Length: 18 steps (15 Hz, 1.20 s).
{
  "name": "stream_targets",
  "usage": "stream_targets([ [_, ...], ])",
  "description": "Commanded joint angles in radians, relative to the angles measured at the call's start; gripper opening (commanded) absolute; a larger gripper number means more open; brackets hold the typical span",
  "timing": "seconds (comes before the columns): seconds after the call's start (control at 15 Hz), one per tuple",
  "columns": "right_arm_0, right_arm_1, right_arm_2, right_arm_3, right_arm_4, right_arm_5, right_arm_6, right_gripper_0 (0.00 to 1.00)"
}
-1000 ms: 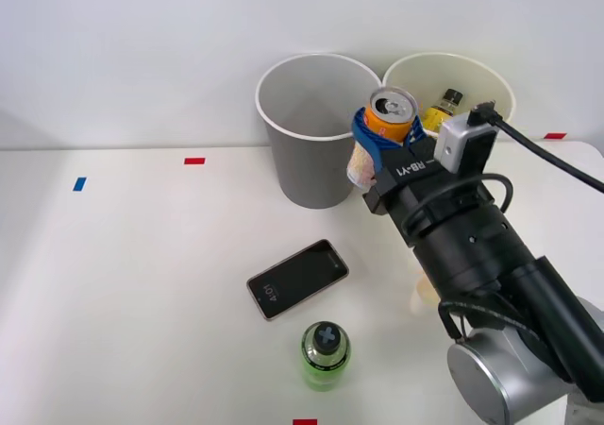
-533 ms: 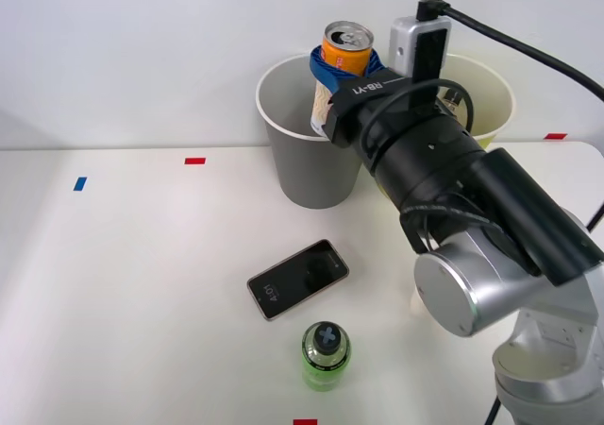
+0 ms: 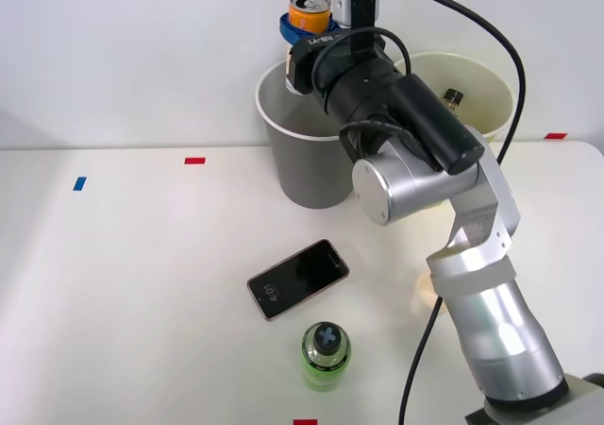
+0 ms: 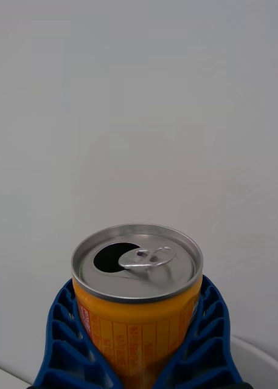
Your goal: Put cans in the gray bin, plastic bottles in the light green bin
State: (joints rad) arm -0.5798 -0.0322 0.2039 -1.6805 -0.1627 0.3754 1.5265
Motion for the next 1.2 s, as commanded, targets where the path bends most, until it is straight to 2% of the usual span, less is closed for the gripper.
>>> stream_targets([
  [0.07, -0.038, -0.014, -0.015, 0.059, 0.015, -0.001, 0.009, 0.00],
  [0.13, -0.038, -0.015, -0.014, 0.059, 0.022, -0.001, 0.004, 0.00],
  [0.27, -0.038, -0.017, -0.014, 0.059, 0.032, -0.001, -0.003, 0.39],
  [0.33, -0.038, -0.025, -0.011, 0.059, 0.032, -0.001, -0.008, 0.67],
  [0.4, -0.038, -0.029, -0.006, 0.059, 0.032, -0.007, -0.009, 0.88],
  [0.47, -0.038, -0.043, 0.002, 0.059, 0.032, -0.020, -0.012, 0.99],
  [0.67, -0.034, -0.094, 0.042, 0.053, 0.029, -0.092, -0.023, 1.00],
  [0.73, -0.011, -0.121, 0.057, 0.015, 0.026, -0.099, -0.028, 1.00],
  [0.87, 0.057, -0.163, 0.078, -0.091, 0.023, -0.099, -0.028, 1.00],
  [1.2, 0.368, -0.259, 0.098, -0.438, 0.017, -0.101, -0.043, 1.00],
])
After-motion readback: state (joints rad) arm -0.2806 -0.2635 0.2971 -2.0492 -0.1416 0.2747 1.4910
